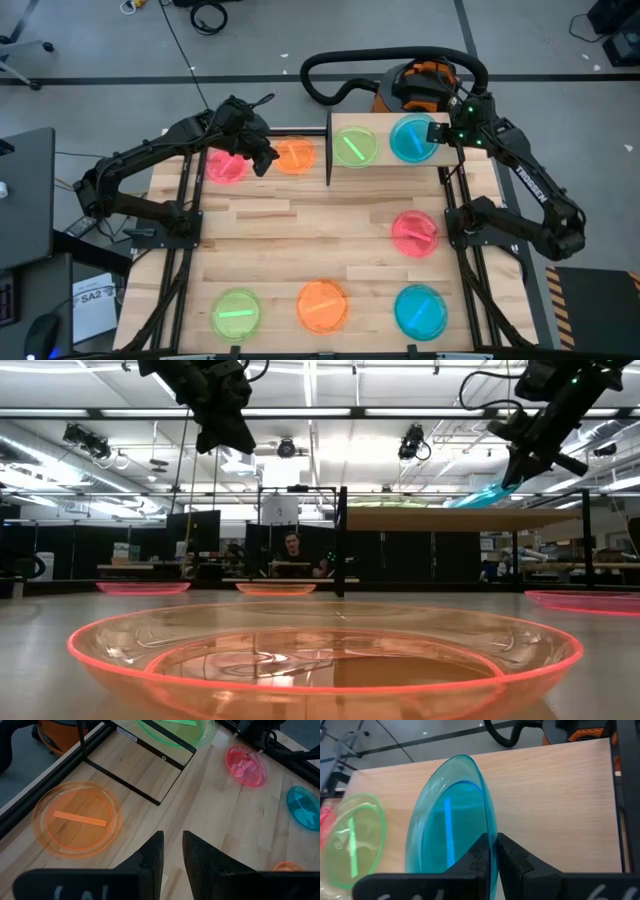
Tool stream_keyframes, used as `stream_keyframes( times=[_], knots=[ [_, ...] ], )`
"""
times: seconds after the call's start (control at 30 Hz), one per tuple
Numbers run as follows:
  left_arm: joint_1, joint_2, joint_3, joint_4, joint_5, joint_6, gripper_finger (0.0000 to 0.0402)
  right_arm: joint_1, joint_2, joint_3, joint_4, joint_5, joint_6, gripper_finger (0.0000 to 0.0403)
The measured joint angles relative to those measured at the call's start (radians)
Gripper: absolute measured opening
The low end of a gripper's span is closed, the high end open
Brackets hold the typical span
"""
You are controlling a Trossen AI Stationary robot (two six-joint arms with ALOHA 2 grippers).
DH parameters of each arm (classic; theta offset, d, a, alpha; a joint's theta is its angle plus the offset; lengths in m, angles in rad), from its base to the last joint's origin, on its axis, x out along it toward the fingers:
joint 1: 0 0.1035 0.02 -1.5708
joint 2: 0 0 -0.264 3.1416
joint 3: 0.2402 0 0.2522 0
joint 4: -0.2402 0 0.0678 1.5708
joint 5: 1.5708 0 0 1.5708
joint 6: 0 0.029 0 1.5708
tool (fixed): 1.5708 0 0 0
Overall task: Place and stack plates onto a shelf
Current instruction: Put the left blue plate on the shelf
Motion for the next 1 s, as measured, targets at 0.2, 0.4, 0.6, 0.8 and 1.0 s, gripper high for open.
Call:
stream_keyframes(
  times=[0.2, 0.4, 0.6, 0.8, 1.0],
  knots=[
    [0.0, 0.0, 0.0, 0.0, 0.0, 0.0, 0.0078, 0.0, 0.003, 0.0, -0.001, 0.011, 0.005, 0.0036],
    [0.0, 0.0, 0.0, 0.0, 0.0, 0.0, 0.0078, 0.0, 0.003, 0.0, -0.002, 0.012, 0.005, 0.0036],
    [0.0, 0.0, 0.0, 0.0, 0.0, 0.0, 0.0078, 0.0, 0.003, 0.0, -0.003, 0.017, 0.005, 0.0036],
    [0.0, 0.0, 0.0, 0.0, 0.0, 0.0, 0.0078, 0.0, 0.005, 0.0, -0.006, 0.031, 0.001, 0.0037],
    [0.0, 0.0, 0.0, 0.0, 0.0, 0.0, 0.0078, 0.0, 0.005, 0.0, -0.008, 0.031, -0.002, 0.006]
  ],
)
